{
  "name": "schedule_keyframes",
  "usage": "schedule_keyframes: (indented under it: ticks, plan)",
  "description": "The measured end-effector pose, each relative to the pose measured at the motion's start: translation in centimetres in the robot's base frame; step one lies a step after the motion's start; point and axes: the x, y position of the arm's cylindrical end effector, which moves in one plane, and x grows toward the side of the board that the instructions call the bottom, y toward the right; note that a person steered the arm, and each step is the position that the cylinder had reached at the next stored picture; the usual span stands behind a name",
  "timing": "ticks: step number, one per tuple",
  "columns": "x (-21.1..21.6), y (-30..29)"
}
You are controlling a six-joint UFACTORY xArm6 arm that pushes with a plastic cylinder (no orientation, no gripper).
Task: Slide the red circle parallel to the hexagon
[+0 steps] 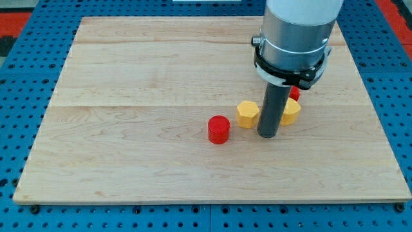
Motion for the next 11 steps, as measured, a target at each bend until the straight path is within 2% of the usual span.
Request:
schedule_keyframes:
  ticks: [1, 2, 6, 7, 8, 9, 10, 11]
  plan:
    - [0.4, 0.1]
    - [3.2, 0.7]
    - [2.9, -3.2]
    - [0.7, -6.0]
    - [0.6, -8.5]
    - [3.2, -8.3]
    - [-0.7, -9.5]
    - [-2.0, -10.2]
